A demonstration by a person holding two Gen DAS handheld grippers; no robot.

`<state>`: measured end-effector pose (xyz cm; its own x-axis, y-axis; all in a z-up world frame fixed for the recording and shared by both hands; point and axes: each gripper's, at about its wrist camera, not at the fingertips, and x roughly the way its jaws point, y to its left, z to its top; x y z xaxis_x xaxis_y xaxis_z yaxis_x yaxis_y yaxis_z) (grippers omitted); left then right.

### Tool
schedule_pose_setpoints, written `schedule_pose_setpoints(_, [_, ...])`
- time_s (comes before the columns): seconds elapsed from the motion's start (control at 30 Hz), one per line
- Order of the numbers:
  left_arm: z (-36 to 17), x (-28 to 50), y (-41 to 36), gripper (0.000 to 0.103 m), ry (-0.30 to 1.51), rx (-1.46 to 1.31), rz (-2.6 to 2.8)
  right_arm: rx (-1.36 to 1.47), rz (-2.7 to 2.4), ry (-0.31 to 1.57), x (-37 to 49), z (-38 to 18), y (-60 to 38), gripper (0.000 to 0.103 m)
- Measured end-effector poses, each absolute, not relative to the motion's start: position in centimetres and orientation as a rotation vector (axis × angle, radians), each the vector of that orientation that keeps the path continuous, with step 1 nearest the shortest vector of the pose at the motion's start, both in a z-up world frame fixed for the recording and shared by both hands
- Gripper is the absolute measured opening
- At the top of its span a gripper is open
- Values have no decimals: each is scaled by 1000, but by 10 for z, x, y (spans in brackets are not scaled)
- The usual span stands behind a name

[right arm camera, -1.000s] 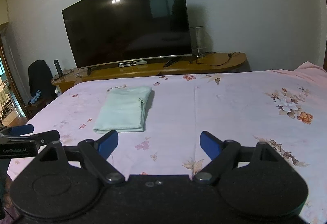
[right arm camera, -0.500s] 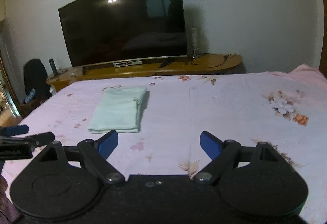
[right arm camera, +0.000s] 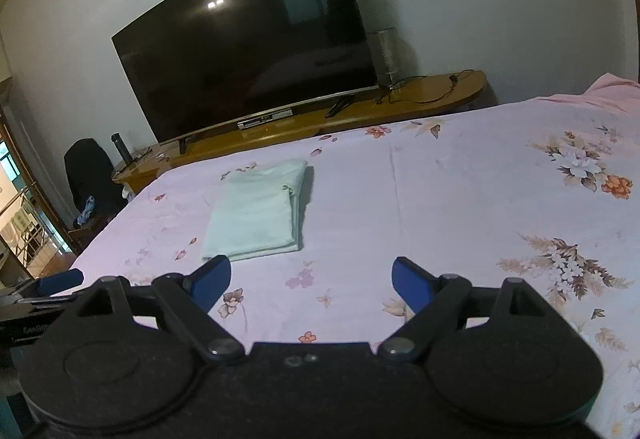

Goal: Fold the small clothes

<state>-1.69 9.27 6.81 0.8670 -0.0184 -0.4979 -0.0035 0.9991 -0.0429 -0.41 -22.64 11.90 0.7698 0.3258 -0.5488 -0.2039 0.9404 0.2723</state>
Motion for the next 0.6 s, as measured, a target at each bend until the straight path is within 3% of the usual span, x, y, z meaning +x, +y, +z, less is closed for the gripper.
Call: schedule_pose_setpoints(0.6, [68, -18, 93, 103, 516, -37, -8, 169, 285, 622, -6, 120, -220, 88])
